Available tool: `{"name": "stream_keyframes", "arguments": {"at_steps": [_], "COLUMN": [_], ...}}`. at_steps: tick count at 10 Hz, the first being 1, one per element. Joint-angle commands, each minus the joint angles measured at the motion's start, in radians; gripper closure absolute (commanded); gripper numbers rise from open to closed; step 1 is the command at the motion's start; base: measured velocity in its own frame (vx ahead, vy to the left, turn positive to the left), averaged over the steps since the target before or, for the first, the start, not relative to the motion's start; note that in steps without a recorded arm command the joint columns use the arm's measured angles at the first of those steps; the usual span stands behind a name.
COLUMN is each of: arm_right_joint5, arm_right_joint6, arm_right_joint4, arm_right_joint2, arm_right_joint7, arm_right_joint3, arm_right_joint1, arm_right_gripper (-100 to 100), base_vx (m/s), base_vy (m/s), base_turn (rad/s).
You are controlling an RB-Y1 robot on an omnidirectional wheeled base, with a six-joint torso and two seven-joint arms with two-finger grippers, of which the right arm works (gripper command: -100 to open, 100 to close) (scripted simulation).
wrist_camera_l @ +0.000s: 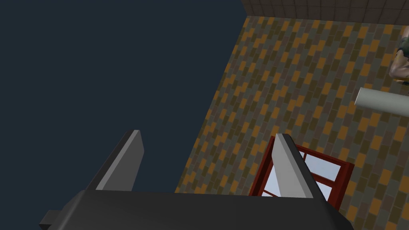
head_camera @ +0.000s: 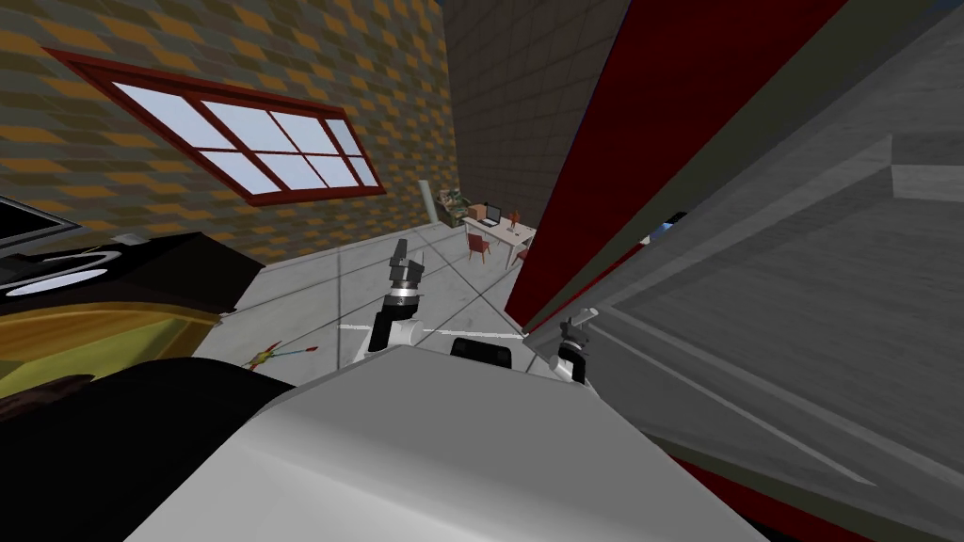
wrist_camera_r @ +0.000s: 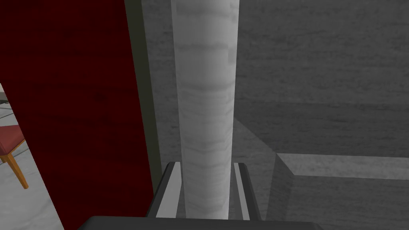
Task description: Pull the door open
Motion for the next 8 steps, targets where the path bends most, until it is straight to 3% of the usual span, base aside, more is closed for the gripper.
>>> {"name": "stream_keyframes", "arguments": {"at_steps": [1,3,8], "arm_right_joint5": [0.012,0.012,0.056], "arm_right_joint6": [0.01,0.011,0.014], "arm_right_joint4": [-0.016,-0.018,-0.048], "arm_right_joint2": [-0.005,-0.006,-0.021], "arm_right_joint7": [-0.014,-0.014,-0.061], "arm_right_joint3": [0.021,0.021,0.097], "arm_right_joint1": [0.002,0.002,0.019], "arm_right_gripper": [100,100,100], "base_vx": [-0.254,-0.171,-0.244], "base_vy": [0.001,-0.005,-0.018], "base_turn": [0.077,0.041,0.074]}}
